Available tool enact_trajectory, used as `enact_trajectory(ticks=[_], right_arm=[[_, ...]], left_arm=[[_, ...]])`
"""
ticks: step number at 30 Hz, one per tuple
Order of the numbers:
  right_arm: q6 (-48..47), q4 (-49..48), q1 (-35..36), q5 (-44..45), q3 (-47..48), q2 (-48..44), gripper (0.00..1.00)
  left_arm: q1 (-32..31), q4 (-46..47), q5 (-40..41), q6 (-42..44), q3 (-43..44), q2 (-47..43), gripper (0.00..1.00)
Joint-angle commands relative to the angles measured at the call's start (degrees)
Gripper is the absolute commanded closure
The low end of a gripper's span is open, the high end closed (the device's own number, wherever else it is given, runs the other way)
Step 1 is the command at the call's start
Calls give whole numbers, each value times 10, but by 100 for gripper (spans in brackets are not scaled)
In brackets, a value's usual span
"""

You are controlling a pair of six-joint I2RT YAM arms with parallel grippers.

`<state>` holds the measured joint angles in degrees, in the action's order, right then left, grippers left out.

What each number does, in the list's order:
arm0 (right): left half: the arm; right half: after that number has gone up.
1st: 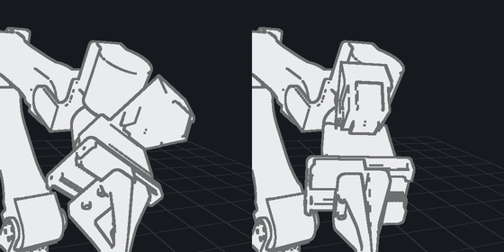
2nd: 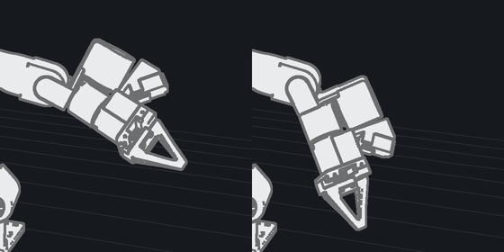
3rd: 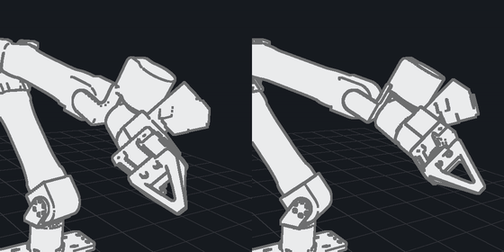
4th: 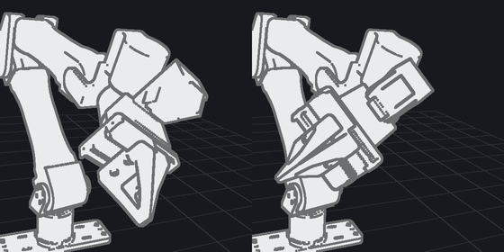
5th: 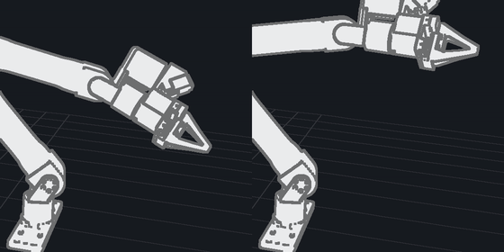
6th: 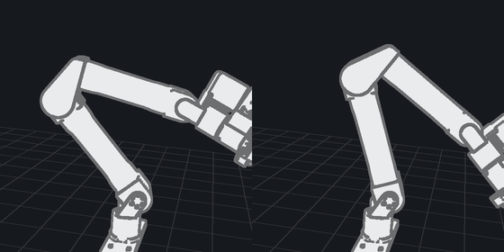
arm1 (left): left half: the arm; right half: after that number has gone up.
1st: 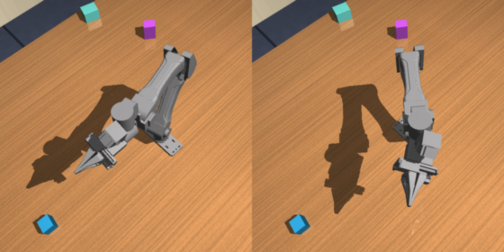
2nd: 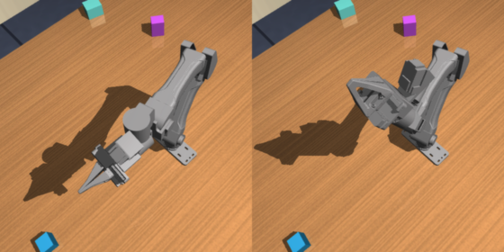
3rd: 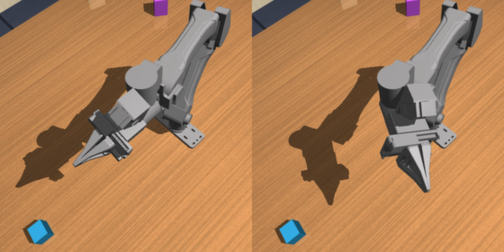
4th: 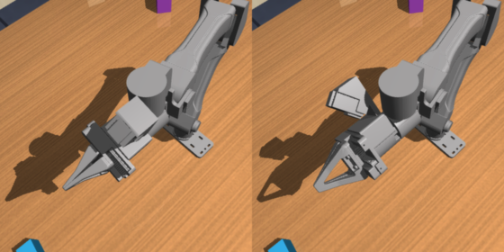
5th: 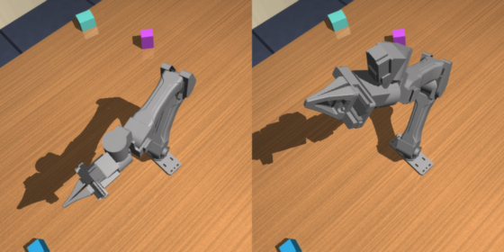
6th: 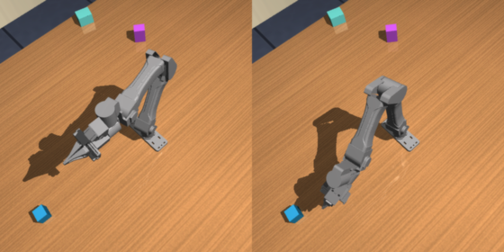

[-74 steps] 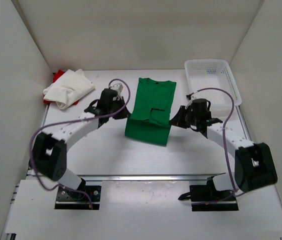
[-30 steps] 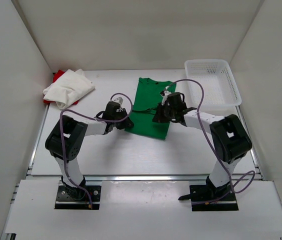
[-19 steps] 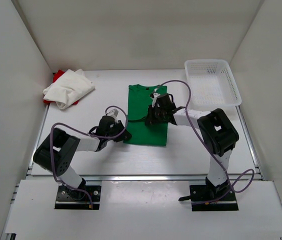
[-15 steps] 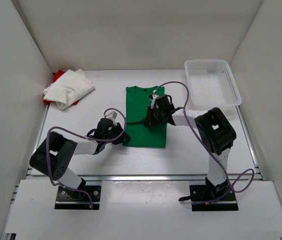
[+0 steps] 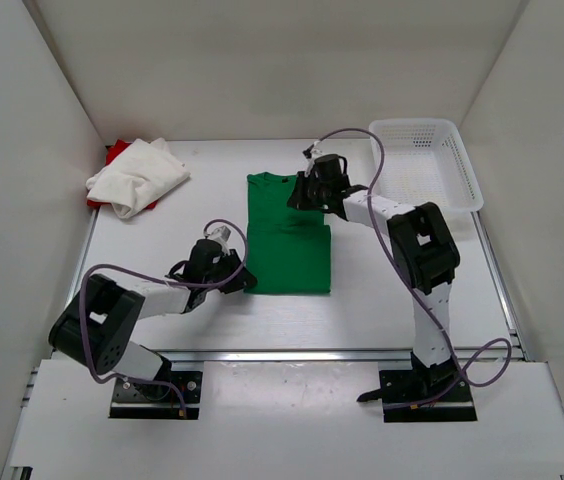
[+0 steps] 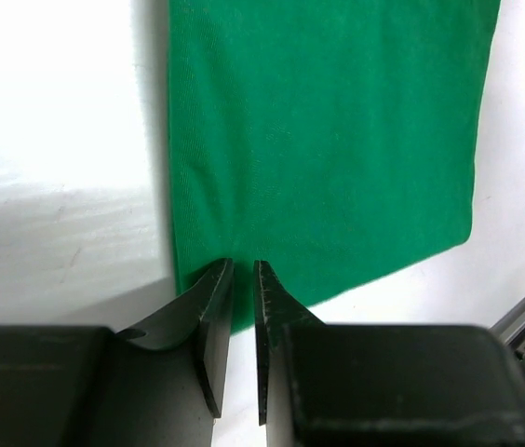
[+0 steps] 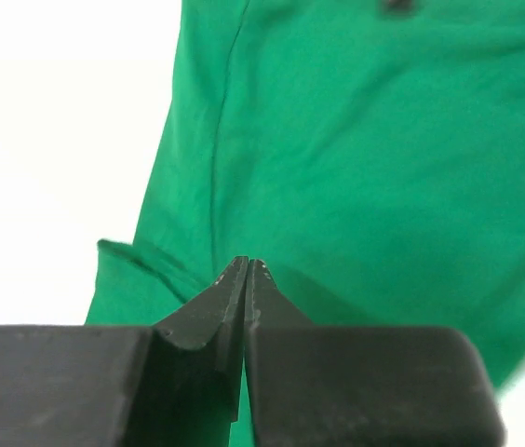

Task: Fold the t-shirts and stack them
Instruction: Fold the folded rectangular tshirt in 1/3 of the way, then grab one side of the 2/3 rectangular tshirt with both arms

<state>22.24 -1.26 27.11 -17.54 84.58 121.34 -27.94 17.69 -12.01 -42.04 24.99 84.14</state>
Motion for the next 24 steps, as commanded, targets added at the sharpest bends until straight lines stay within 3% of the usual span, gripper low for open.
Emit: enact_trajectory(ticks=[1, 6, 11, 16, 22, 24], right_arm=[[-10, 11, -5, 17, -7, -56, 99], [-2, -28, -1, 5, -174, -188, 100], [52, -104, 0, -24, -400, -330, 100], [51, -105, -6, -26, -494, -385, 97], [61, -115, -5, -29, -550, -370, 99], [58, -121, -7, -35, -562, -370, 95]], left_arm=[[3, -33, 0, 19, -6, -53, 74], [9, -81, 13, 47, 8, -110, 71], [18, -127, 33, 79, 5, -125, 66], [7, -127, 43, 88, -21, -107, 61], [6, -108, 42, 82, -35, -87, 55], [7, -105, 41, 82, -34, -83, 51]])
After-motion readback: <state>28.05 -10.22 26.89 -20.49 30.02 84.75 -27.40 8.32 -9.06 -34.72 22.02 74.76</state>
